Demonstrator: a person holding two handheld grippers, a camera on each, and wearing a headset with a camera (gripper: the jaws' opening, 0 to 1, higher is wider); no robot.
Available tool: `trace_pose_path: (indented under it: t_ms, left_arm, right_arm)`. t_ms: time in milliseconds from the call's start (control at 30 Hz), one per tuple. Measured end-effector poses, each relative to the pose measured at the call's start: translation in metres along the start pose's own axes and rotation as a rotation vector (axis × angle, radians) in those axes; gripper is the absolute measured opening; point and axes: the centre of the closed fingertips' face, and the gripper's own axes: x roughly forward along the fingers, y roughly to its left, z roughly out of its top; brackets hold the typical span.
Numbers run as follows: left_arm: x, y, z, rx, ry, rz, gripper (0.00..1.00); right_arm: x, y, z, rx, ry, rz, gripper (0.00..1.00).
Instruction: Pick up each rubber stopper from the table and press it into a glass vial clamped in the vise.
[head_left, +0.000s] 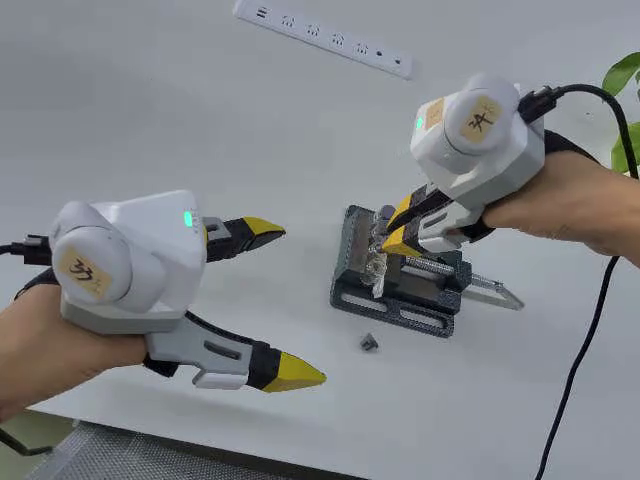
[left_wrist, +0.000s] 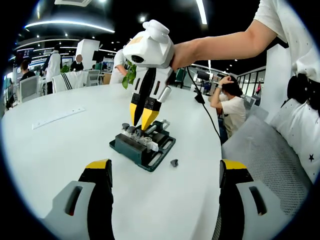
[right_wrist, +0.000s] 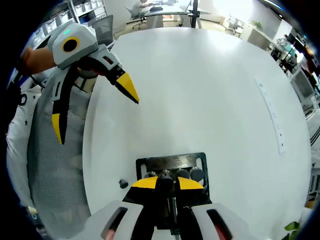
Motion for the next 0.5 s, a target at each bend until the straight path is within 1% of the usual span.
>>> trace_pose_path:
  t_ms: [33,167,367,400,433,500]
  left_arm:
    - [0.0000,-0.0001,-0.0002,0.000,0.000,-0.001,0.87]
    - [0.0001,-0.0001,-0.0001,0.002,0.002,-0.003,0.87]
    - [0.0008,-0.0008,0.0008,0.006,0.006,-0.010,0.87]
    - [0.0011,-0.0015,0.0018,0.006,0.005,-0.011,0.87]
    - [0.0013,-0.0014,0.0023,0.003,0.003,-0.013,0.87]
    - [0.0013,-0.0014,0.0032,0.002,0.002,-0.015,0.87]
  right_arm:
    - [-0.0009,-0.0003,-0.0010,0.016,-0.008,-0.002,0.08]
    - [-0.0043,0.0005,-0.0028,0.094,-0.071,-0.007,0.09]
    - [-0.0072,0.0011,-0.0059,0.176,-0.147,-0.020,0.10]
    - [-0.0072,0.0005,-0.0063,0.211,-0.167,-0.017,0.11]
    - [-0.0075,-0.0009,-0.0066,0.225,-0.182,-0.020,0.11]
    - [-0.0089,0.0015,-0.0070,0.266,-0.216,-0.030,0.11]
